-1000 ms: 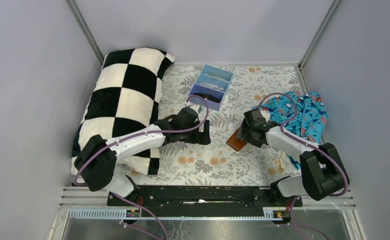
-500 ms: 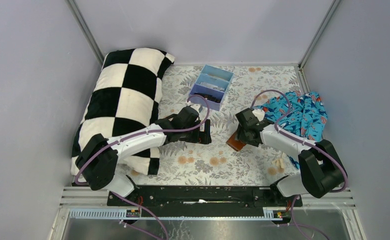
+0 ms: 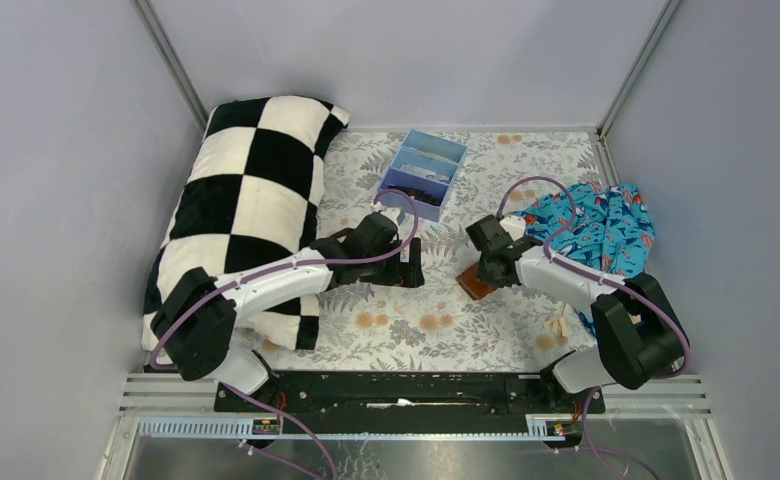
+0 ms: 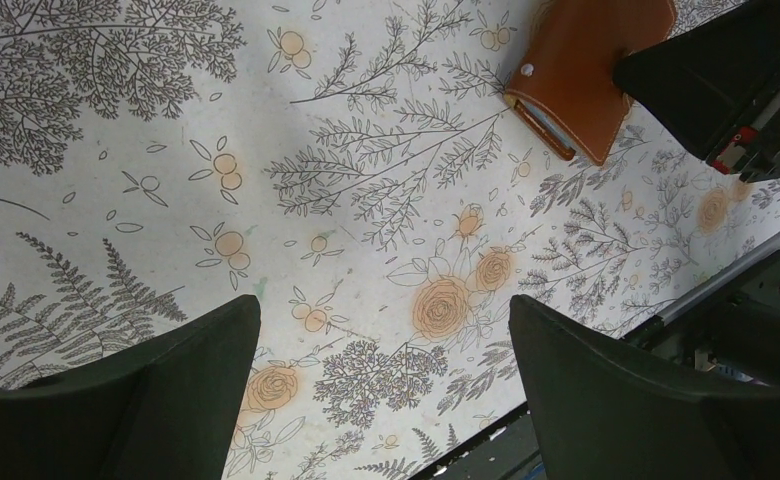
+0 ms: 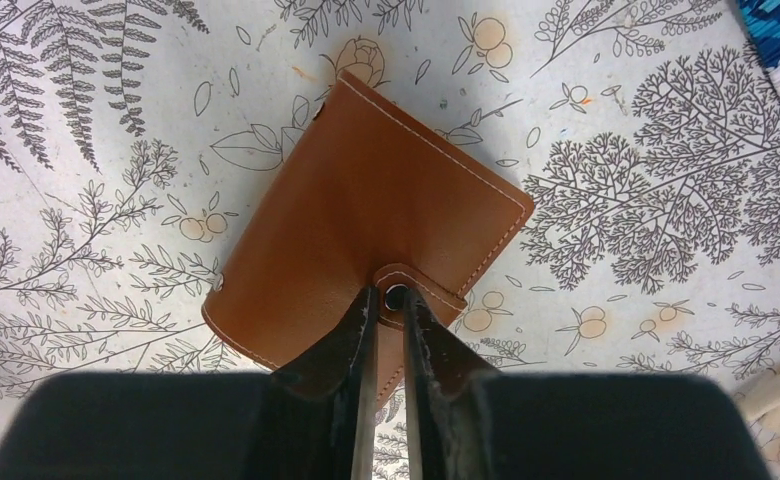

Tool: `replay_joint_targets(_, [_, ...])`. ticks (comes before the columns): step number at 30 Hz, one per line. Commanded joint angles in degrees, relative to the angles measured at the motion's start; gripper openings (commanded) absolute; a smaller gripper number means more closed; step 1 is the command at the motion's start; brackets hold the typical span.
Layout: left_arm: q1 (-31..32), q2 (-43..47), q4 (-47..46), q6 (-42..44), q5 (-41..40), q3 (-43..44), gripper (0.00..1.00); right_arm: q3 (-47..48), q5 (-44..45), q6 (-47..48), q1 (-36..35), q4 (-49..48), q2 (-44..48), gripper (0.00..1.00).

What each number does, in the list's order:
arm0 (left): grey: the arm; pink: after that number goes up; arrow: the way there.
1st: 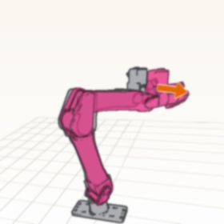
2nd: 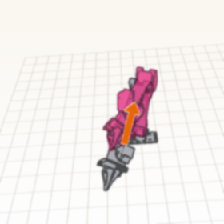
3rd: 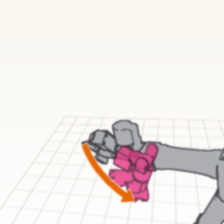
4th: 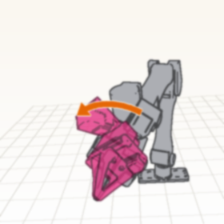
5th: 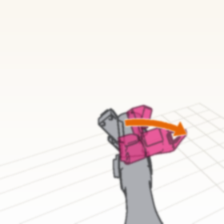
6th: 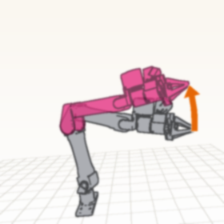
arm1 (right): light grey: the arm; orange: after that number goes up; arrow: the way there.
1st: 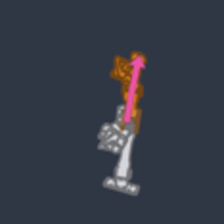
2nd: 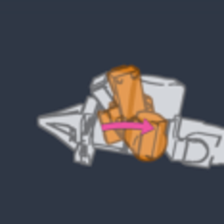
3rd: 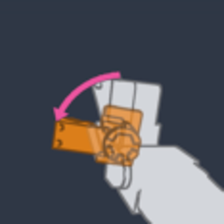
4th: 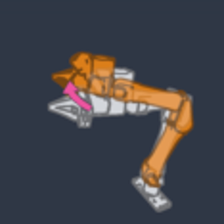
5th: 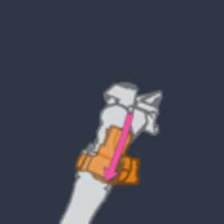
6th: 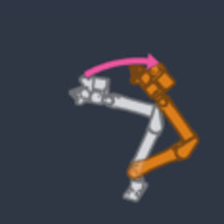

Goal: Take the credit cards out of the card holder
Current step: Open the card holder at the center of the board.

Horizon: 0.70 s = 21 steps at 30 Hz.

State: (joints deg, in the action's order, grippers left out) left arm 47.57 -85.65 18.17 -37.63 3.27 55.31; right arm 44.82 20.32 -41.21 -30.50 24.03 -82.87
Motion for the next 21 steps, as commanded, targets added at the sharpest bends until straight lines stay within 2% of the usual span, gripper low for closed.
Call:
replay_joint_targets(1, [0.2,2.1,-2.7,-1.3,-1.4,-0.8,0.99,-1.1,1.8,-0.4,-0.3,0.5,-0.8,0.11])
replay_joint_targets(4, [0.2,3.4,-3.4,-1.2,-2.4,-1.1,0.99,-1.8,2.3,-0.4,-0.2,0.2,0.5,0.00])
replay_joint_targets(12, [0.2,2.1,-3.1,-1.6,-2.1,-0.9,0.99,-3.5,-2.0,3.0,-0.8,-3.2,5.7,0.00])
replay_joint_targets(17, [0.2,2.2,-5.7,-3.7,0.4,-1.6,0.99,-10.4,-15.6,7.4,-2.5,-17.4,13.8,0.00])
replay_joint_targets(21, [0.2,-1.0,-3.2,-5.1,2.5,0.6,0.98,-12.7,-24.3,11.1,-5.7,-27.2,17.1,0.00])
